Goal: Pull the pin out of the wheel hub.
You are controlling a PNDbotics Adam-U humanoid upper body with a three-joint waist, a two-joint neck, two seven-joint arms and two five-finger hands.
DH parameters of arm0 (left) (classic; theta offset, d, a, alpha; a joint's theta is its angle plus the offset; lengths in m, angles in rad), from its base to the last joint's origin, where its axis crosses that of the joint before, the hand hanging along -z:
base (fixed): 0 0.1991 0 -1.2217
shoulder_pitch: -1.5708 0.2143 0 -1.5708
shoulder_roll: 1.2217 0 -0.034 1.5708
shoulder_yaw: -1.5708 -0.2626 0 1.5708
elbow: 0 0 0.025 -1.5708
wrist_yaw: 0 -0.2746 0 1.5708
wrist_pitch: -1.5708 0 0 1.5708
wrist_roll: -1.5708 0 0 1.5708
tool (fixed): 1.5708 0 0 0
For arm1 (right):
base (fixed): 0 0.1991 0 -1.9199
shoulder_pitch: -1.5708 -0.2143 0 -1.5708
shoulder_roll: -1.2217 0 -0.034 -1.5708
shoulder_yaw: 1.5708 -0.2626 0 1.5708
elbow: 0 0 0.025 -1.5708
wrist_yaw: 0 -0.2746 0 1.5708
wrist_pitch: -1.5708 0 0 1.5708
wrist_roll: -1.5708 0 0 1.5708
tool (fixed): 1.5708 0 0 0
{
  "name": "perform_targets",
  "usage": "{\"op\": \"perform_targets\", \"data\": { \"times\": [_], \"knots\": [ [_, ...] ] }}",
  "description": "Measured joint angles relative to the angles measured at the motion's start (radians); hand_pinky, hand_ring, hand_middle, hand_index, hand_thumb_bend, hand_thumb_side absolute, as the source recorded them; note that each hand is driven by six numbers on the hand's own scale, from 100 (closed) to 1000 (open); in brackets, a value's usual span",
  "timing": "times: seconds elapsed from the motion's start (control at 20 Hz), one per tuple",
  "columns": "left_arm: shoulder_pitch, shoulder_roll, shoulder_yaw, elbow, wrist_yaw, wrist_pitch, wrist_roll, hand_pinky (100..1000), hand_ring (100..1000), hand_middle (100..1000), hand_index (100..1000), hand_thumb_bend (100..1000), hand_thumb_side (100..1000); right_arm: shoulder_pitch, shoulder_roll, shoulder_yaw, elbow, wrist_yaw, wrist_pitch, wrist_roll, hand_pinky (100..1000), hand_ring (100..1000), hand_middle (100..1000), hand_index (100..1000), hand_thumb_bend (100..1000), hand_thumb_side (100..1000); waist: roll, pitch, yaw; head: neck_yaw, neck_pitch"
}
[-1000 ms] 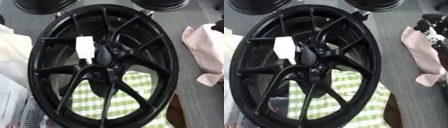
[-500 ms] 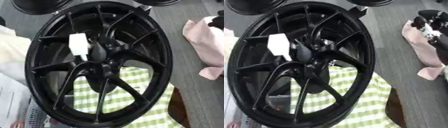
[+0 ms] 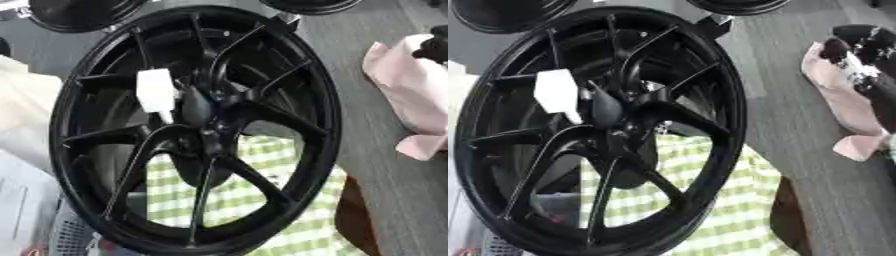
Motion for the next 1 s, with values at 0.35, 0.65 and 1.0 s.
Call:
{"op": "perform_targets", "data": {
  "times": [0.35,0.65,1.0],
  "knots": [
    [-0.187,-0.173,-0.188,0.114,-0.018,0.103,-0.115,811,750,689,807,686,411,0.002,0.000,0.002,0.007,-0.004,-0.001,0.008,910,693,614,726,409,386,-0.007,-0.013,0.009,0.005,0.001],
    [-0.343,-0.315,-0.325,0.268,-0.058,0.127,-0.214,826,788,740,840,717,354,0.007,0.000,0.001,0.012,-0.004,-0.002,0.010,911,693,615,726,408,387,-0.013,-0.014,0.031,-0.013,0.001],
    [-0.357,-0.340,-0.343,0.347,-0.040,0.068,-0.334,844,808,755,852,801,443,0.011,0.000,-0.001,0.019,-0.004,-0.002,0.009,911,693,614,725,410,387,-0.011,-0.014,0.040,-0.033,-0.004]
  ]
}}
